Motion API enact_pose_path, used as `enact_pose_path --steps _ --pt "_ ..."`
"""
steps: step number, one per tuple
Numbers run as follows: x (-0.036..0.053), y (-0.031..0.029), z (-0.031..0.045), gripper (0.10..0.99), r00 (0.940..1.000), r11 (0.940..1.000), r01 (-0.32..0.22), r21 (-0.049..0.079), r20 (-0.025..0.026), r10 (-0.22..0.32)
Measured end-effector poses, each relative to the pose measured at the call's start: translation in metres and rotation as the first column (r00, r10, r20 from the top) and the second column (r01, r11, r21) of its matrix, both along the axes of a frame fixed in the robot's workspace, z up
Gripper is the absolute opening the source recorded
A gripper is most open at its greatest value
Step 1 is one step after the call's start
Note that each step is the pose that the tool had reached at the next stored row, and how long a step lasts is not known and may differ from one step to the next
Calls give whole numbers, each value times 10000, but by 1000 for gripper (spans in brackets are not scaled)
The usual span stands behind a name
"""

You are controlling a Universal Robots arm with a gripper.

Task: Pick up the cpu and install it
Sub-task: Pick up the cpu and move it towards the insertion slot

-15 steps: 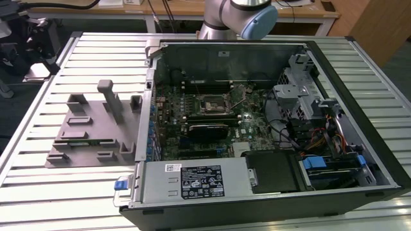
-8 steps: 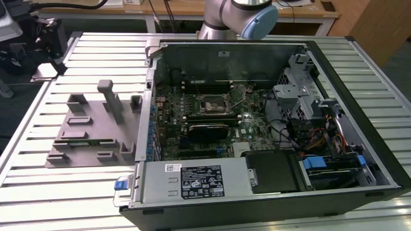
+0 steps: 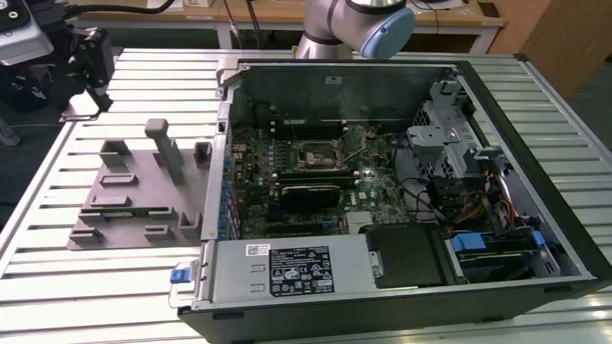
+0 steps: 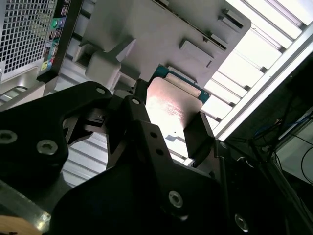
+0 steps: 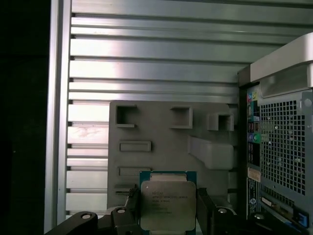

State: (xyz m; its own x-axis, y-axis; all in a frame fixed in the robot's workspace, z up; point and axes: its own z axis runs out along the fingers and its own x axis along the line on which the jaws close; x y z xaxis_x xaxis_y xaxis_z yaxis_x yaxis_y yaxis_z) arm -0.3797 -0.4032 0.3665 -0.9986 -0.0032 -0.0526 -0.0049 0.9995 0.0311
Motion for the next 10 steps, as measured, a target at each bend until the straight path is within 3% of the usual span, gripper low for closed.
enact_pose_path --steps 10 --pt "176 -4 0 545 10000 10000 0 0 -17 0"
